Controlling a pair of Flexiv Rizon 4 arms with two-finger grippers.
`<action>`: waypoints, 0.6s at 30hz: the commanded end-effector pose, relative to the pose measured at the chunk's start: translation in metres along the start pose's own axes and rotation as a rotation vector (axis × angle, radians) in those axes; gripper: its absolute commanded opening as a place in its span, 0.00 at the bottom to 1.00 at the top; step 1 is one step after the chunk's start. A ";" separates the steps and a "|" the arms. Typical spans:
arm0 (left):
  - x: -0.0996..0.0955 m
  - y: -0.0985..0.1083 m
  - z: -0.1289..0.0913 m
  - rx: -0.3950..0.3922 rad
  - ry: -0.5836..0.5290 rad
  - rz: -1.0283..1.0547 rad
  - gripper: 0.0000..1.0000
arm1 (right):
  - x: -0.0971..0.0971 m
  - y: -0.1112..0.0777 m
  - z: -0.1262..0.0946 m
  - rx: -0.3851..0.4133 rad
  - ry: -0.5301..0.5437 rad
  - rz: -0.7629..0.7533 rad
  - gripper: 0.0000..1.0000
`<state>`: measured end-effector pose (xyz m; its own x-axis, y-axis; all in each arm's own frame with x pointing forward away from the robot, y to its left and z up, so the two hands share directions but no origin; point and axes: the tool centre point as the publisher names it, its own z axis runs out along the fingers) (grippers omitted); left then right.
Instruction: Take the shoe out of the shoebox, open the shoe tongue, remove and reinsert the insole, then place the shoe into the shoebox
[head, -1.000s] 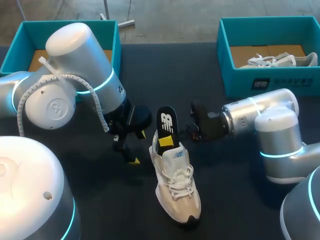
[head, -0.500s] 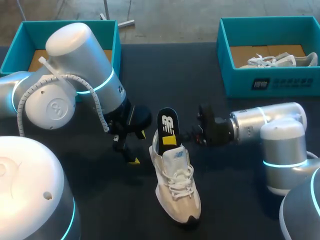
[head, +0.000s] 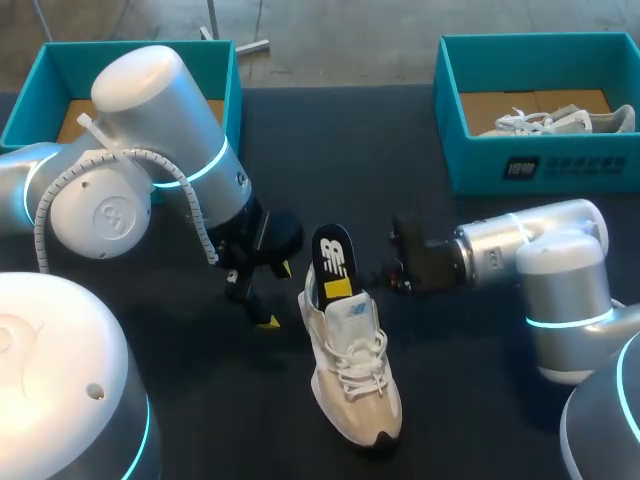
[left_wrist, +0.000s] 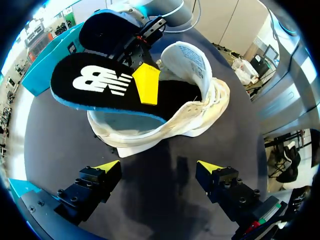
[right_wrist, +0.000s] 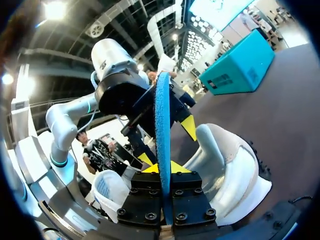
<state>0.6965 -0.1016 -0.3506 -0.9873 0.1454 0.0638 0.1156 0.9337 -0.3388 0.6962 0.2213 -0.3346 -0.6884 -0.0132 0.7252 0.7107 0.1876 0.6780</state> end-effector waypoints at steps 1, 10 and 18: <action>0.001 0.000 0.000 -0.002 -0.001 -0.001 1.00 | -0.005 -0.005 0.006 0.012 0.002 0.023 0.00; 0.001 0.000 0.000 -0.002 -0.001 -0.001 1.00 | -0.003 -0.021 0.007 -0.020 0.000 0.048 0.00; 0.001 0.000 0.000 -0.002 -0.001 -0.001 1.00 | 0.002 -0.016 0.009 -0.021 -0.015 0.027 0.13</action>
<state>0.6965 -0.1016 -0.3506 -0.9873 0.1454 0.0638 0.1156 0.9337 -0.3388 0.6856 0.2251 -0.3478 -0.6665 -0.0032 0.7455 0.7338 0.1735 0.6568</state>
